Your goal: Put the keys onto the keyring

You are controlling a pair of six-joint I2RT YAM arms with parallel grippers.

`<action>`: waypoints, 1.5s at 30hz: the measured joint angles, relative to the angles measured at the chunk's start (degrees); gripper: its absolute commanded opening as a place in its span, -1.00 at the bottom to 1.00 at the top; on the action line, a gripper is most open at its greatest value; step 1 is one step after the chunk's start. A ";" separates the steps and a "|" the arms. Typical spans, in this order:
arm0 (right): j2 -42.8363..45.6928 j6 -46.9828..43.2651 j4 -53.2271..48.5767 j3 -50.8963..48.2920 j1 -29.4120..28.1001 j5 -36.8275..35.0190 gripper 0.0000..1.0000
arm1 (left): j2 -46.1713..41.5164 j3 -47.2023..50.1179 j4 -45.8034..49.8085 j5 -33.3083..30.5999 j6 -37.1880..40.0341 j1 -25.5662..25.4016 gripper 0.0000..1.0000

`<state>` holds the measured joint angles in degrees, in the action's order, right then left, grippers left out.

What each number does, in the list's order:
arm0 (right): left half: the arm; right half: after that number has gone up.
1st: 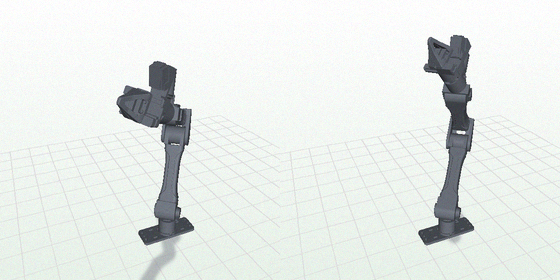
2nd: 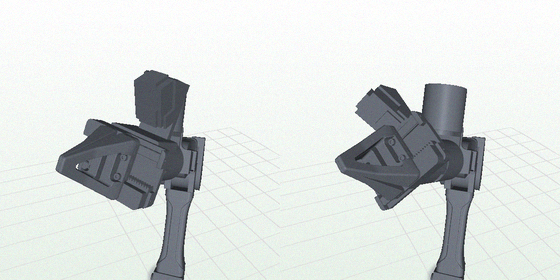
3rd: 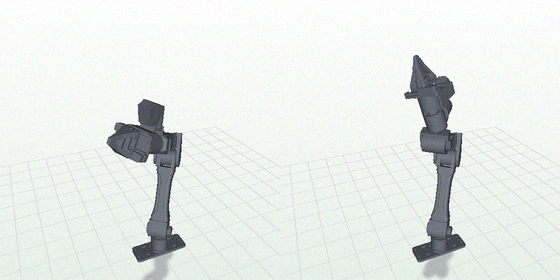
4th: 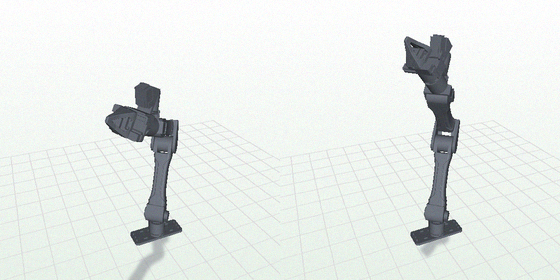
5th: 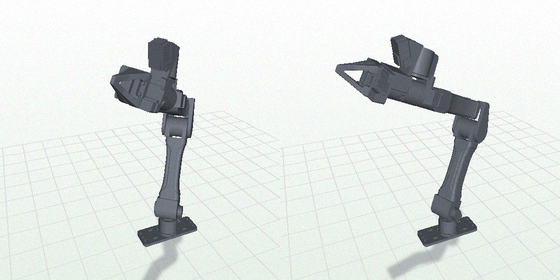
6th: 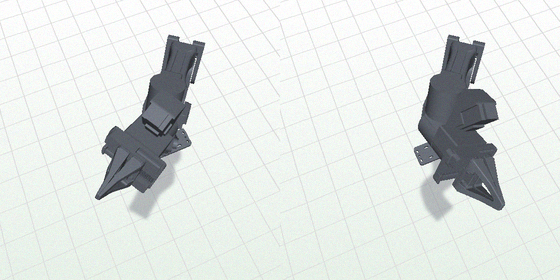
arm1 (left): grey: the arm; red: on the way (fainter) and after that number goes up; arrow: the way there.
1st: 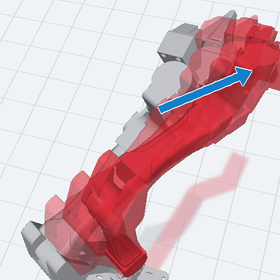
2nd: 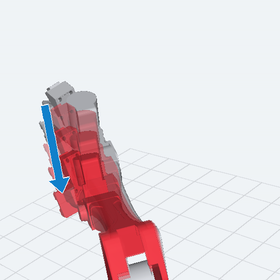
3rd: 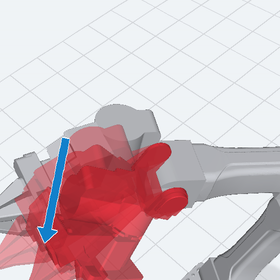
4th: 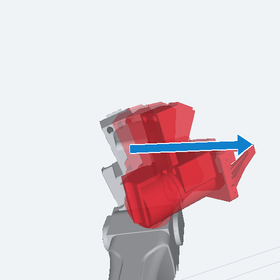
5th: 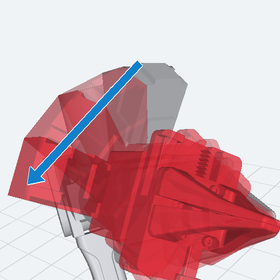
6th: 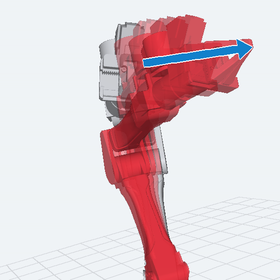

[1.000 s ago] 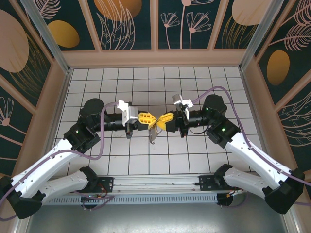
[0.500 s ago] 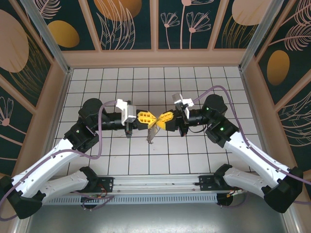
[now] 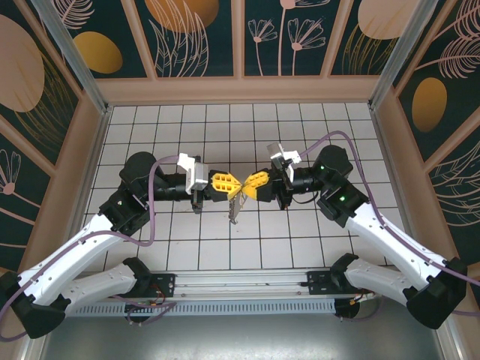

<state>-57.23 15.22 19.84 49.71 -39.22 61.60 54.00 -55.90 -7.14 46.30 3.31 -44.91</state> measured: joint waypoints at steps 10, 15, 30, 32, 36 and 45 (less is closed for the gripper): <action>-0.15 0.61 0.70 0.00 0.17 1.09 -1.00 | 0.04 -0.02 0.11 -0.28 0.55 0.00 -1.00; 0.35 0.85 0.66 0.00 0.24 1.27 -1.00 | 0.04 -0.07 0.33 -0.28 1.22 0.00 -1.00; 1.64 1.66 -0.50 0.00 1.07 0.98 -1.00 | 0.46 -2.01 4.68 -1.99 4.22 0.00 -1.00; 2.05 1.70 -0.59 0.00 1.40 0.87 -1.00 | 0.61 -2.32 5.70 -2.38 4.96 -0.02 -1.00; 2.34 1.86 -0.70 0.00 1.77 0.79 -1.00 | 0.92 -2.95 7.41 -3.19 6.14 -0.07 -1.00; 2.34 2.64 -0.76 0.00 2.49 -0.22 -1.00 | 0.92 -3.06 8.81 -5.66 7.72 -0.09 -1.00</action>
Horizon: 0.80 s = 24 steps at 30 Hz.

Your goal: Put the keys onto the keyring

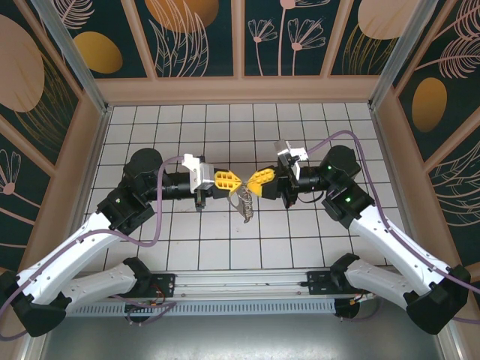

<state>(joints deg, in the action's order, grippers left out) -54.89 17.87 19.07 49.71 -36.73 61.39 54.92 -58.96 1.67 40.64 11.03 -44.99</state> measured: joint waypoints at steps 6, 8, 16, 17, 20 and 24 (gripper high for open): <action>0.00 0.52 -0.09 0.00 1.53 -0.98 -1.00 | 0.28 0.42 0.09 -3.17 0.37 -0.02 -0.35; 0.00 0.50 -0.94 0.00 2.21 -1.68 -1.00 | 0.57 0.94 0.11 -4.76 0.00 -0.02 -0.22; -1.51 0.24 -4.79 -0.02 4.59 -4.74 -1.00 | 0.09 6.38 -1.16 -13.90 -2.08 -0.02 -0.04; -1.95 0.04 -5.42 -0.02 4.66 -5.20 -1.00 | -0.04 7.02 -1.36 -15.34 -2.34 -0.02 -0.02; -3.98 -0.94 -7.74 -0.02 5.79 -6.80 -1.00 | -1.03 9.46 -2.29 -20.09 -3.87 -0.02 0.05; -8.33 -1.62 -9.77 -0.02 8.04 -9.49 -1.00 | -2.16 13.31 -4.48 -25.16 -6.91 -0.02 0.06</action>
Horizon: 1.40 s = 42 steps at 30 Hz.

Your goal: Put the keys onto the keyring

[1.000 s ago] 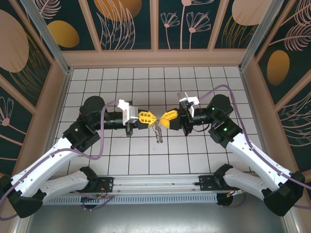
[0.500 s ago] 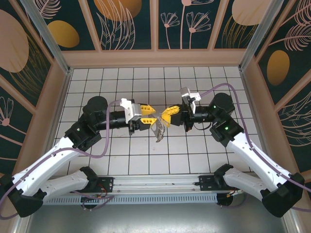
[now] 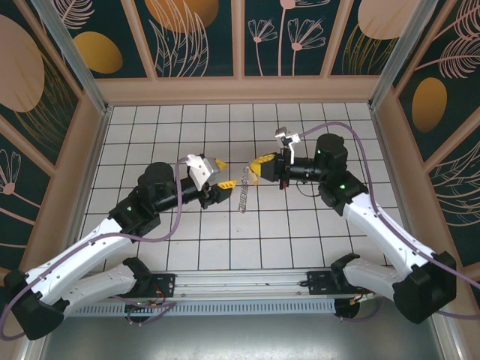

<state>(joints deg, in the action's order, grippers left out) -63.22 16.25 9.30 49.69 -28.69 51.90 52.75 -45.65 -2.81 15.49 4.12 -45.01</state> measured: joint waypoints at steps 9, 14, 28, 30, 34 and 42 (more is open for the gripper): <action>-17.94 -0.83 1.57 3.58 1.29 -6.16 -1.00 | -1.62 8.90 -3.04 -12.81 -6.38 0.00 0.16; -28.81 0.59 6.03 9.44 1.38 -8.59 -1.00 | -1.73 11.13 -4.59 -15.65 -9.03 0.00 0.17; -38.47 12.39 27.76 3.96 1.25 -9.42 -1.00 | -1.42 12.17 -6.80 -20.52 -10.71 0.00 0.21; -38.47 13.51 29.88 0.15 1.03 -9.53 -1.00 | -0.61 12.17 -7.30 -20.52 -10.71 0.00 0.21; -37.66 15.45 32.59 -8.44 -0.28 -10.82 -1.00 | 1.22 12.09 -7.96 -20.46 -10.71 0.00 0.21; -32.50 18.60 36.81 -20.96 -3.10 -16.15 -0.70 | 5.55 10.23 -9.90 -19.02 -10.99 0.00 0.23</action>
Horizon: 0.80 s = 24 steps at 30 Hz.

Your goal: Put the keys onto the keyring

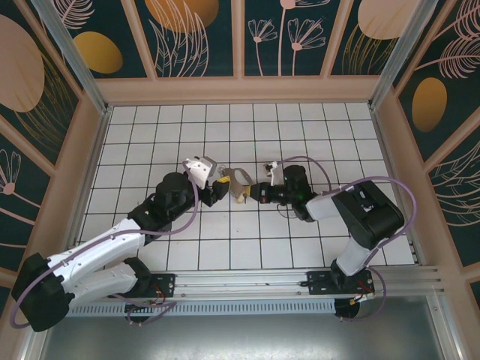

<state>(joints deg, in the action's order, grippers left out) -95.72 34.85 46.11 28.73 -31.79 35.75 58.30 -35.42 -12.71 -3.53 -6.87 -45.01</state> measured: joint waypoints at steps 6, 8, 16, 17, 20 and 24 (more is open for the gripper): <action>2.71 1.20 1.07 -4.90 -1.09 -3.65 -0.38 | 1.60 -0.33 -1.70 1.57 -1.60 0.00 0.48; 4.57 1.05 -0.46 -5.77 -1.20 -5.31 -0.29 | 1.60 -0.33 -2.47 1.81 -2.62 0.00 0.96; 30.62 -10.71 -20.13 -3.76 -5.42 -21.68 0.98 | 4.52 0.15 -4.37 -3.61 -10.38 0.00 0.98; 33.94 -12.92 -22.73 -2.78 -5.27 -24.61 0.98 | 5.62 0.68 -4.90 -4.90 -11.87 0.13 0.98; 41.24 -18.56 -28.83 -0.57 -2.56 -32.74 0.98 | 8.96 2.51 -5.99 -6.58 -15.89 2.69 0.98; 45.83 -23.28 -31.32 -0.92 6.75 -40.19 0.98 | 10.54 5.31 -8.02 -8.20 -18.56 11.76 0.98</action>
<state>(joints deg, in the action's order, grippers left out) -49.89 11.57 14.79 27.81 -25.04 -4.45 68.84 -30.11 -20.73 -11.73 -25.43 -33.26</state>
